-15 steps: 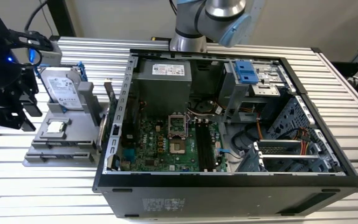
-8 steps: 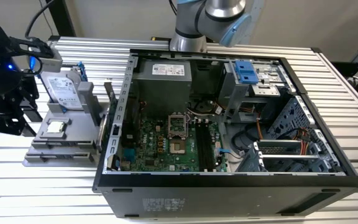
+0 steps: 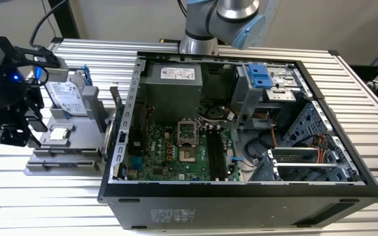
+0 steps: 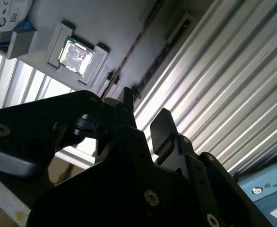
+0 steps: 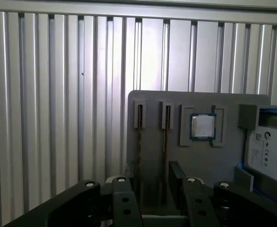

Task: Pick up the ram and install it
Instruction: 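Pick up the ram and move it above insertion slot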

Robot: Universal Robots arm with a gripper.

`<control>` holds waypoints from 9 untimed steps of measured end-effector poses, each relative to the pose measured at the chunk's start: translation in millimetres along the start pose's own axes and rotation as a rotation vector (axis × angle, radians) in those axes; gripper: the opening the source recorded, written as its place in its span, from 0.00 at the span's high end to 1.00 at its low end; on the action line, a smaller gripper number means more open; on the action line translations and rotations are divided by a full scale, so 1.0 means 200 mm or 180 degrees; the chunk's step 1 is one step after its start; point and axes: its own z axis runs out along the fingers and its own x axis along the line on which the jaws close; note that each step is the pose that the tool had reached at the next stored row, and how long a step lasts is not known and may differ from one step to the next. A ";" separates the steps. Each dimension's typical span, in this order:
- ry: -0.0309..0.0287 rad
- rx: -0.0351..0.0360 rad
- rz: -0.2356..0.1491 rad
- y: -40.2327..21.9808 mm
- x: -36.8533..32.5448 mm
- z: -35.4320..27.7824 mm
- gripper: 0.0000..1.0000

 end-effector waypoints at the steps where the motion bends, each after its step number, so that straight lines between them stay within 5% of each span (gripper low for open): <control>1: 0.0000 0.0000 0.0000 -0.002 0.000 0.007 0.00; 9: 0.0000 0.0000 0.0001 -0.003 0.003 0.063 0.00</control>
